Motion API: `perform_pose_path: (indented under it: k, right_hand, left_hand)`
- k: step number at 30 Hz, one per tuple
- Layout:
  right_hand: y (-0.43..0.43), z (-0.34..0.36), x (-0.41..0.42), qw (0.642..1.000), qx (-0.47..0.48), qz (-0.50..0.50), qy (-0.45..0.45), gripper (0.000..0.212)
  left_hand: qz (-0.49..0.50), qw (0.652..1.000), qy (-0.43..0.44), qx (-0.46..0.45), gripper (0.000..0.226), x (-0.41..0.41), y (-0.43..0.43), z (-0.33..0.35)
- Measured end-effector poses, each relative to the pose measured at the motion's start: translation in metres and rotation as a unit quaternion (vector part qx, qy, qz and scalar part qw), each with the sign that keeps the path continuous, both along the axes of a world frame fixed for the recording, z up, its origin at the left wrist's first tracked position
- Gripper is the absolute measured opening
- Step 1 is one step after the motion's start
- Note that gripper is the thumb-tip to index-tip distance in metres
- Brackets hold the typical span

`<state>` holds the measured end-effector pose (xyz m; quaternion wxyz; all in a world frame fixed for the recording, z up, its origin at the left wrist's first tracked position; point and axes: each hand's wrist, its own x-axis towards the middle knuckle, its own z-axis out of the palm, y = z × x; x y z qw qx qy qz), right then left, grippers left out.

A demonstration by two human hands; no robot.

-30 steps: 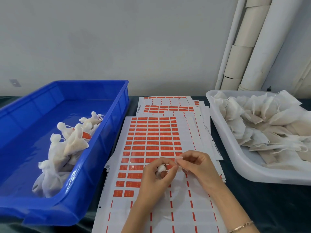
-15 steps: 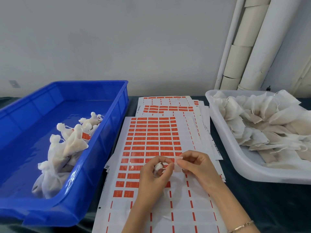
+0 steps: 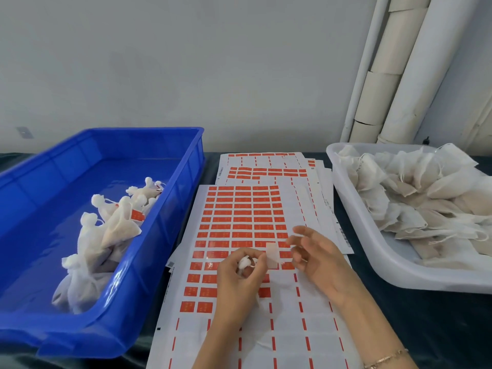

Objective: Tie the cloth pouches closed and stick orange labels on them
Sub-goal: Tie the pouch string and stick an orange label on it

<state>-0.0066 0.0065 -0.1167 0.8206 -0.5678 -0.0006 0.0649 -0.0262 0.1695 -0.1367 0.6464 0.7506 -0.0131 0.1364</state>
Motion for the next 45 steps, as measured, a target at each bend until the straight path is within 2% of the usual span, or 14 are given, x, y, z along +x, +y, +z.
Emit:
perform_pose_path:
  k: [2,4,6,8,14,20,23,31,37,41,45]
  right_hand:
    - [-0.001,0.0,-0.001,0.994,-0.087,-0.054,-0.04,0.056]
    - [0.002,-0.001,-0.004,0.979,-0.172,-0.073,-0.083,0.038]
    - [0.006,-0.003,-0.006,0.968,-0.209,-0.067,-0.118,0.026]
    - [0.009,-0.004,-0.007,0.959,-0.239,-0.056,-0.141,0.022]
    - [0.01,-0.015,-0.005,0.944,-0.295,-0.056,-0.136,0.016]
    - [0.01,-0.019,-0.004,0.938,-0.301,-0.057,-0.163,0.016]
    - [0.009,-0.021,-0.003,0.937,-0.301,-0.06,-0.167,0.002]
    - [0.009,-0.025,0.0,0.937,-0.305,-0.054,-0.159,0.006]
    - [0.01,-0.019,-0.002,0.957,-0.24,-0.054,-0.156,0.02]
    - [0.009,-0.021,-0.002,0.946,-0.272,-0.06,-0.165,0.013]
    - [0.006,-0.02,-0.001,0.954,-0.248,-0.075,-0.151,0.01]
  left_hand:
    - [0.011,1.0,0.003,-0.009,0.012,0.0,0.0,0.001]
    - [0.01,1.0,-0.001,-0.012,0.012,0.0,-0.001,0.001]
    - [0.018,1.0,0.004,-0.019,0.011,0.001,-0.001,0.0]
    - [0.029,0.999,0.012,-0.026,0.01,0.001,-0.001,-0.001]
    - [0.038,0.999,0.014,-0.024,0.007,0.003,0.0,-0.002]
    - [0.043,0.999,0.009,-0.012,0.009,0.004,-0.001,-0.003]
    - [0.04,0.999,0.007,-0.01,0.009,0.004,-0.001,-0.004]
    - [0.016,1.0,0.012,-0.01,0.01,0.003,-0.002,-0.004]
    - [0.012,1.0,0.015,-0.017,0.008,0.004,-0.001,-0.003]
    - [-0.032,0.999,0.0,-0.011,0.005,0.003,0.001,-0.001]
    - [-0.059,0.998,-0.008,-0.017,0.009,0.0,0.001,0.002]
